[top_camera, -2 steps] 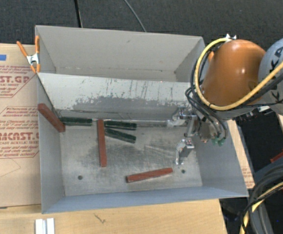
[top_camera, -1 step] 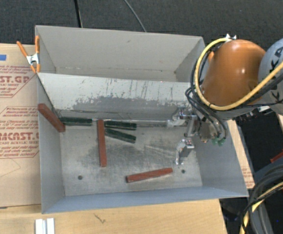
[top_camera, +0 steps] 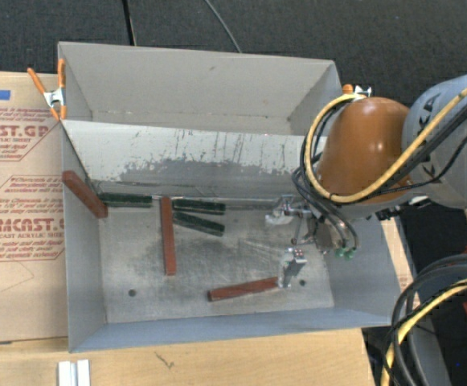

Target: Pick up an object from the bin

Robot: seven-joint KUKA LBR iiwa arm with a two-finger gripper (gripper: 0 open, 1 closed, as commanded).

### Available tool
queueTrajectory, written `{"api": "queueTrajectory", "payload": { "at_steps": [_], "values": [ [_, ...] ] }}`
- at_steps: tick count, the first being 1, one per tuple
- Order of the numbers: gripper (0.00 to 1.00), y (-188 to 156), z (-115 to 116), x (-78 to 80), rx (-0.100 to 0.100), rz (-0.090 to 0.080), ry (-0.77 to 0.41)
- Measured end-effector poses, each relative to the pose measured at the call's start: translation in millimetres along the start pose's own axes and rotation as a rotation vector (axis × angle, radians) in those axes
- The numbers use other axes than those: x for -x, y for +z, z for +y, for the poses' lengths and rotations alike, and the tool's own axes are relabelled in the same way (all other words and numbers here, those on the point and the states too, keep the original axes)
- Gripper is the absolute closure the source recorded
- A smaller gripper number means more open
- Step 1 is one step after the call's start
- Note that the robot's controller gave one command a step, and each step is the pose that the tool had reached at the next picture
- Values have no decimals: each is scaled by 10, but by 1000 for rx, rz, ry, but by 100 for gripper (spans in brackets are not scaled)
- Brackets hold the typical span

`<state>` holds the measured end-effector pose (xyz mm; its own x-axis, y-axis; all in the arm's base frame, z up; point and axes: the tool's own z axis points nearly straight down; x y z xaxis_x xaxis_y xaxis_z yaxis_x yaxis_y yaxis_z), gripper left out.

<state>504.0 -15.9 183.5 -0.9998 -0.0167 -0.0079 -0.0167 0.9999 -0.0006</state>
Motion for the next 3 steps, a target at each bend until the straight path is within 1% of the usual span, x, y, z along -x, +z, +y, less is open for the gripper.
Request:
{"api": "queueTrajectory", "payload": {
  "at_steps": [1, 2, 3],
  "values": [
    [100, 1093, 24, -120, 1, 5, -14],
    [100, 1093, 24, -120, 1, 5, -14],
    [100, -821, 8, -36, 0, -1, -100]
  ]
}}
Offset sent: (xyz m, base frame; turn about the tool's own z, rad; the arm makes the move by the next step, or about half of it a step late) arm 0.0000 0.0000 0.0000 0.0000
